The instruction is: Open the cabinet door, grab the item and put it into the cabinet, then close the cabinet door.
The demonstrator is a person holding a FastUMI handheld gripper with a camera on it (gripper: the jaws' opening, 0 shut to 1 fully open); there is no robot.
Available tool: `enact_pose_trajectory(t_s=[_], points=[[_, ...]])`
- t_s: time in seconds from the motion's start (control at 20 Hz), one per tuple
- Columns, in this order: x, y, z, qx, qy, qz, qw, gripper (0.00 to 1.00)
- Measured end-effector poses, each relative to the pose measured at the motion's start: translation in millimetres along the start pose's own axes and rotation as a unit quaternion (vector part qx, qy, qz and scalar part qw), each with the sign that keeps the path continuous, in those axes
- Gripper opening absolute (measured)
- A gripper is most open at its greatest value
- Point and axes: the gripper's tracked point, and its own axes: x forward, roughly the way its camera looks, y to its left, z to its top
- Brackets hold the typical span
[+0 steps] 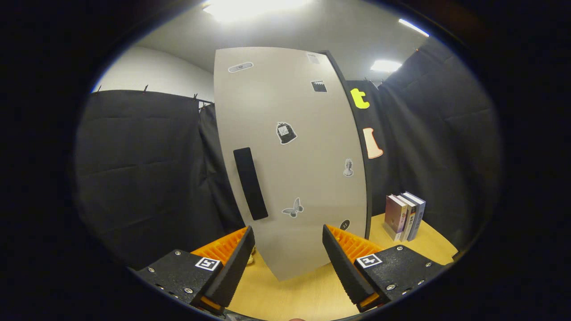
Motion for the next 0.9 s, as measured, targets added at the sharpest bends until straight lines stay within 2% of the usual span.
enact_pose_trajectory(t_s=[0.9], points=[[9, 4, 4, -0.035, 0.001, 0.01, 0.999, 0.95]])
